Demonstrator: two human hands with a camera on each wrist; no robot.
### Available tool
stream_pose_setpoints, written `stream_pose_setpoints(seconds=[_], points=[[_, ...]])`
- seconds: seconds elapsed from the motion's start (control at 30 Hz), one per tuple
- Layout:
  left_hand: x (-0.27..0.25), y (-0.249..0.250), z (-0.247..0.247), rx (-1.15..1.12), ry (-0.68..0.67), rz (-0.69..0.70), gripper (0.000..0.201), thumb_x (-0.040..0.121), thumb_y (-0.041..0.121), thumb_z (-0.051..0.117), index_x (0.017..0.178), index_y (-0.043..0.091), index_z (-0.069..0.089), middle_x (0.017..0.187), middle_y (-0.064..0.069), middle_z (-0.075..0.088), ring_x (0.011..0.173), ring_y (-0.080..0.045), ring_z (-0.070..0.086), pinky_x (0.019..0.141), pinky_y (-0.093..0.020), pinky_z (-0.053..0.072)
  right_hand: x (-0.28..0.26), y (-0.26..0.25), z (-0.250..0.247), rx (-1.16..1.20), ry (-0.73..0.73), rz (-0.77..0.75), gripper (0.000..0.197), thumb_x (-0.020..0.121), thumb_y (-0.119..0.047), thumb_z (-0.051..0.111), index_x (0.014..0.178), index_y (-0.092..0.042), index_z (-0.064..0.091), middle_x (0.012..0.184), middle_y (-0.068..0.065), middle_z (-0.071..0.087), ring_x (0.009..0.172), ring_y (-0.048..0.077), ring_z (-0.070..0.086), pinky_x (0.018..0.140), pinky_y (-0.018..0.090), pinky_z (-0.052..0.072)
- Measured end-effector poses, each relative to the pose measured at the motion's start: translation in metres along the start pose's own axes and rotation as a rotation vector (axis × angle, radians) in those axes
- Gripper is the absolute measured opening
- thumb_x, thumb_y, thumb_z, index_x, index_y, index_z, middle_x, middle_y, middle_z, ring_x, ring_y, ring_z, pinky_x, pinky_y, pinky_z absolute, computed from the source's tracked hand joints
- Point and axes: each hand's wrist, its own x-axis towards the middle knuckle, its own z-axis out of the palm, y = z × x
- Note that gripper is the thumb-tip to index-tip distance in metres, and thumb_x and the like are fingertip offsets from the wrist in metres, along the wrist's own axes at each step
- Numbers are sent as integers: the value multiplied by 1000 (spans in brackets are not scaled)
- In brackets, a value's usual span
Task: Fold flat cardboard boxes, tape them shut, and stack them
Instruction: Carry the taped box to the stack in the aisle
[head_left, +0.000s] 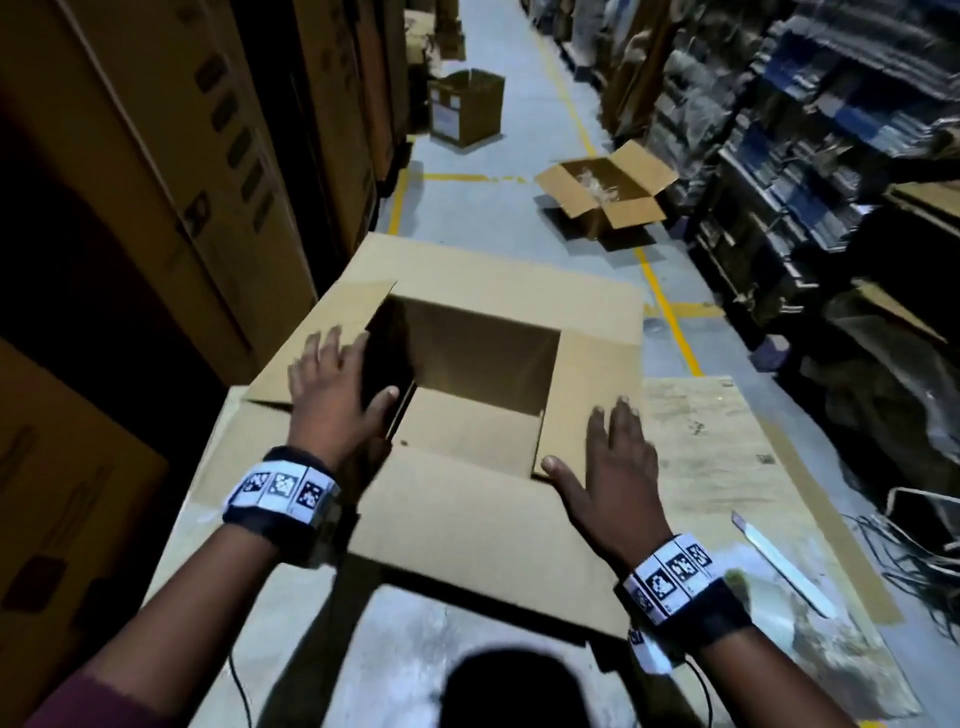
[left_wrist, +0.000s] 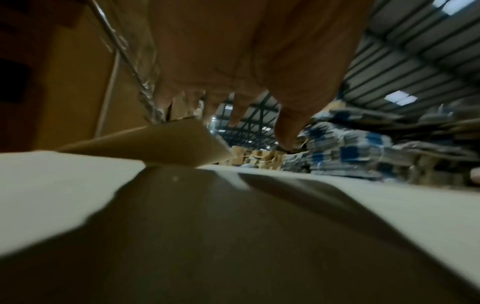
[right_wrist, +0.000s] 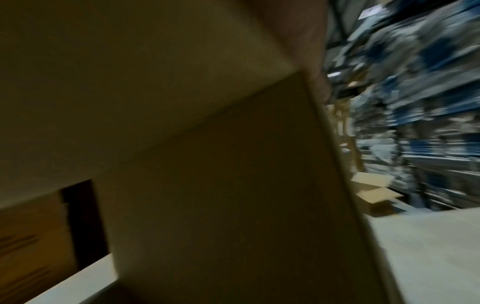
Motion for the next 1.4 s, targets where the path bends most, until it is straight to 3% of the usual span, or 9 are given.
stream_pose_setpoints(seconds=[0.27,0.43,0.57,0.73,0.9,1.0,1.13,1.27,1.4], points=[[-36,-41,31,134,-248,-74,85,89,76,5,152,29,37,164,-4,22,151,-27,16,120,-57,2,-14,-47,19,-279,-103,-334,116,78,-96,26,156,-11,34,163,13,31,151,33,26,119,63,17],[-73,-14,30,65,-343,250,123,65,101,13,161,24,2,167,-7,-14,154,-25,-12,121,-57,-5,-1,-19,12,-362,-126,-507,118,72,-97,37,153,-10,39,159,13,38,147,34,33,117,60,25],[-107,1,47,227,-342,525,135,60,84,66,160,25,-2,167,-14,-9,153,-34,-4,120,-57,6,16,3,1,-321,-145,-502,113,80,-95,21,157,-13,33,163,11,32,150,31,28,120,54,22],[-95,0,29,93,-214,694,73,81,36,67,149,28,43,158,-8,37,143,-33,38,109,-50,42,23,13,-19,12,-158,-481,94,89,-85,24,155,-18,36,151,6,49,137,23,45,113,44,35],[-63,10,-26,-73,6,653,34,89,23,66,121,36,66,115,11,71,102,-18,65,86,-37,45,15,20,-80,288,-235,-316,70,87,-79,43,129,-26,65,113,-9,74,102,6,67,94,32,52],[-32,31,-46,-42,137,591,24,94,43,51,102,30,70,88,8,70,82,-22,62,80,-37,36,15,22,-115,432,-255,-280,64,95,-71,44,108,-16,73,96,2,76,90,15,71,86,40,56],[-3,46,-48,-213,78,465,38,88,54,52,96,22,72,72,16,49,79,-19,53,88,-40,35,15,30,-130,821,-181,-112,53,103,-54,41,109,-15,77,94,3,78,88,8,71,78,15,48],[21,60,-8,-4,-207,323,42,89,47,61,128,32,62,119,0,64,122,-27,49,106,-45,32,17,45,-88,495,-75,-173,25,94,-35,72,115,-21,73,100,7,74,90,16,67,73,21,45],[-8,95,41,93,-473,401,63,95,50,54,153,34,33,162,-10,24,151,-33,16,119,-49,20,23,64,-44,238,11,-203,53,78,-28,87,124,-11,68,126,10,64,119,26,56,93,20,33]])
